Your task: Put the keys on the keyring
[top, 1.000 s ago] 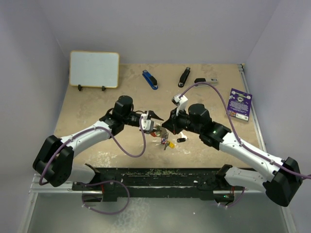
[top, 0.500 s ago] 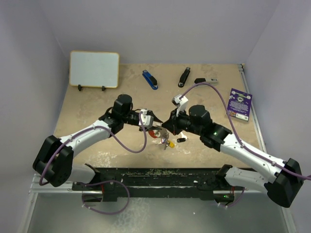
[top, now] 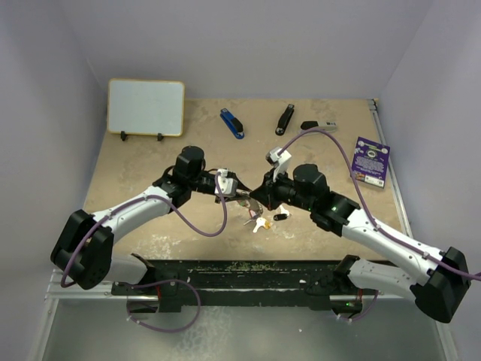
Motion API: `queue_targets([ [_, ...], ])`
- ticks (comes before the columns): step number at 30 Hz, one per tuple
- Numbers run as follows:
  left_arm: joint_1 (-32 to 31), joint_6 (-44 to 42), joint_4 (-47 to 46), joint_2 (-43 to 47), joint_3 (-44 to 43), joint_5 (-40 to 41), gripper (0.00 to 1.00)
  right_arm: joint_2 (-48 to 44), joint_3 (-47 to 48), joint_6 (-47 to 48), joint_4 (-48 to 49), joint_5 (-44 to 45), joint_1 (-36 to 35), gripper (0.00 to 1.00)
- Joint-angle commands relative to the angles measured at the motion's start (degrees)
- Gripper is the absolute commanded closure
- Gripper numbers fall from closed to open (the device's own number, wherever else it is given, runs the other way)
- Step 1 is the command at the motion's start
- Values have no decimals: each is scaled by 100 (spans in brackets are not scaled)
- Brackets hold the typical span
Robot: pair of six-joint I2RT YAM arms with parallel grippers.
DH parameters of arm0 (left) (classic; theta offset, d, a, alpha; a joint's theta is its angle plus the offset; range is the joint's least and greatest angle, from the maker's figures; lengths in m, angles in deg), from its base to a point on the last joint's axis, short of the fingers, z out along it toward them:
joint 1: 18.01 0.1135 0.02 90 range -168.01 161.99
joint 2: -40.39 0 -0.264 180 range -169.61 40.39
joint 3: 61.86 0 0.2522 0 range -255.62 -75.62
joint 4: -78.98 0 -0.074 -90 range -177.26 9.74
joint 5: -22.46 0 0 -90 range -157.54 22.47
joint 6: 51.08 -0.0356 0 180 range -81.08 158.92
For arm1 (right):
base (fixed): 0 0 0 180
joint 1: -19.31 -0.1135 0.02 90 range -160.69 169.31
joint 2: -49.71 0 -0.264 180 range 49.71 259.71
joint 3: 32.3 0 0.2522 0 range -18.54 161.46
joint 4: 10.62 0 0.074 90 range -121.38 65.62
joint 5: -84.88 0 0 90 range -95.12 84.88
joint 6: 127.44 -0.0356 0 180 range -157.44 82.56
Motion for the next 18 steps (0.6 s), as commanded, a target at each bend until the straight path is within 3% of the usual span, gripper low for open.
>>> queue_targets([
  [1,24,58,-351,108,-157,-127,72,-133,-8,115,526,-40,-57,100],
  [18,40,521,-716,133,-89,-138,75,-307,-266,124,608,141,-85,100],
])
